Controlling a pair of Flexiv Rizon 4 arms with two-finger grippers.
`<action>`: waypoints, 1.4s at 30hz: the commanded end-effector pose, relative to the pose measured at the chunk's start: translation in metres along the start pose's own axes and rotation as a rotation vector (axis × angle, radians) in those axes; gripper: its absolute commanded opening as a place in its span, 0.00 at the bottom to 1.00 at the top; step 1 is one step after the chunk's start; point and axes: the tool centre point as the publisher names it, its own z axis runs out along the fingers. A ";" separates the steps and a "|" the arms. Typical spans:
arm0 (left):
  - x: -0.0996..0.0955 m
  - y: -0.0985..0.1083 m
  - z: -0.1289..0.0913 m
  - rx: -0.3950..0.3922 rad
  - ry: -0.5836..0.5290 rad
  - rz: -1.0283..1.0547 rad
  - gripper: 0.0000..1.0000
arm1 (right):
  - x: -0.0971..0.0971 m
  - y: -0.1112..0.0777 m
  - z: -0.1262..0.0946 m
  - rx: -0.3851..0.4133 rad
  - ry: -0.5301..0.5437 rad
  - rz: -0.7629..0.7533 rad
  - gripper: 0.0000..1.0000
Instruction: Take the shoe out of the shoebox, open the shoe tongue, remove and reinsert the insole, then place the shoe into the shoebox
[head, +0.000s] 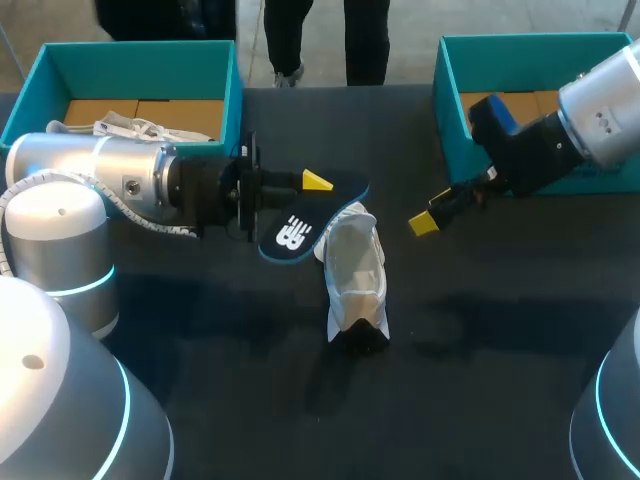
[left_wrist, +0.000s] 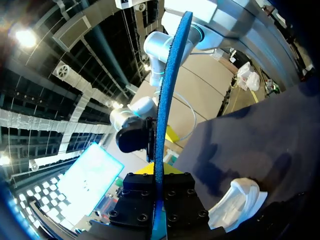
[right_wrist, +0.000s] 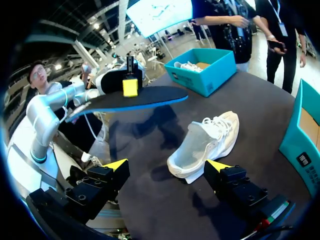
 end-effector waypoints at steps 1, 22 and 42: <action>0.000 -0.003 -0.003 0.049 -0.009 -0.099 0.00 | 0.002 -0.016 0.005 -0.051 -0.022 -0.001 1.00; 0.015 -0.023 -0.016 0.117 -0.023 -0.387 0.00 | 0.000 -0.015 0.026 0.068 -0.156 -0.396 1.00; 0.024 -0.026 -0.016 0.077 -0.114 -0.452 0.00 | -0.006 -0.019 0.023 0.144 -0.228 -0.542 1.00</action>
